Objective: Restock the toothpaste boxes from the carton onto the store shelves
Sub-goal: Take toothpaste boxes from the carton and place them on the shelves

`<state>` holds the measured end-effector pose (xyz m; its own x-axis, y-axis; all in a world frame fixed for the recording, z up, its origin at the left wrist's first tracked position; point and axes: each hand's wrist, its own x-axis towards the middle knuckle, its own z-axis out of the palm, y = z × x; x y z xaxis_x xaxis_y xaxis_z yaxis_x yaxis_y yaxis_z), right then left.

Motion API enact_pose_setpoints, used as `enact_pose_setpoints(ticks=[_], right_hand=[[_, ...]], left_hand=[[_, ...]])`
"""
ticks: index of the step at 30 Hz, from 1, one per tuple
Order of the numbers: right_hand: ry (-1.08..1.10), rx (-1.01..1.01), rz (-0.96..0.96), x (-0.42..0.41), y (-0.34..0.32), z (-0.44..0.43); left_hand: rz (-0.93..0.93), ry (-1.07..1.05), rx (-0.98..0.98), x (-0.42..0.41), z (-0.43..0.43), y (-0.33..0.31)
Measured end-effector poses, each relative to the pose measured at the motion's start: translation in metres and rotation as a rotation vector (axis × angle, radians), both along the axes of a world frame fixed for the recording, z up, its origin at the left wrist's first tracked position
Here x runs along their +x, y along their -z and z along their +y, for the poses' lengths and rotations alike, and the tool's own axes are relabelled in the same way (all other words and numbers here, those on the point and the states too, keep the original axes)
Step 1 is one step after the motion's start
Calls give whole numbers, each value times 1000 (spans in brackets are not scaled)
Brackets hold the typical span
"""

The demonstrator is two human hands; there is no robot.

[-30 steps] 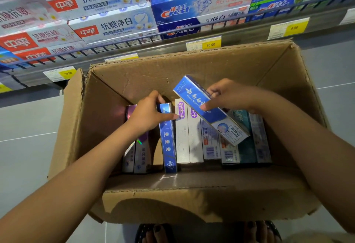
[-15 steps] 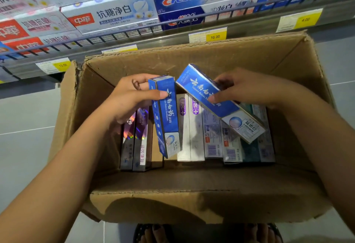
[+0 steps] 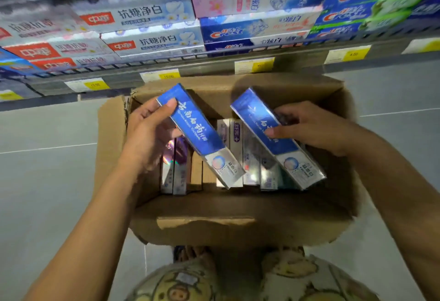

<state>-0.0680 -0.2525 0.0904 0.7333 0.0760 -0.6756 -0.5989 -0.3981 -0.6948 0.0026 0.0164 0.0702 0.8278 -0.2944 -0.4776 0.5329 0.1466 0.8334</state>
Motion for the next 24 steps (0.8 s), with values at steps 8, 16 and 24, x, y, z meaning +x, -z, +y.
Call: enact_pose_setpoints(ticks=[8, 16, 24], right_hand=[[47, 9, 55, -2, -179, -2], [116, 25, 40, -6, -415, -12], [25, -25, -91, -10, -605, -16]], left_hand=[[102, -215, -46, -14, 3, -180], [170, -320, -85, -28, -9, -402], [131, -349, -195, -47, -11, -573]])
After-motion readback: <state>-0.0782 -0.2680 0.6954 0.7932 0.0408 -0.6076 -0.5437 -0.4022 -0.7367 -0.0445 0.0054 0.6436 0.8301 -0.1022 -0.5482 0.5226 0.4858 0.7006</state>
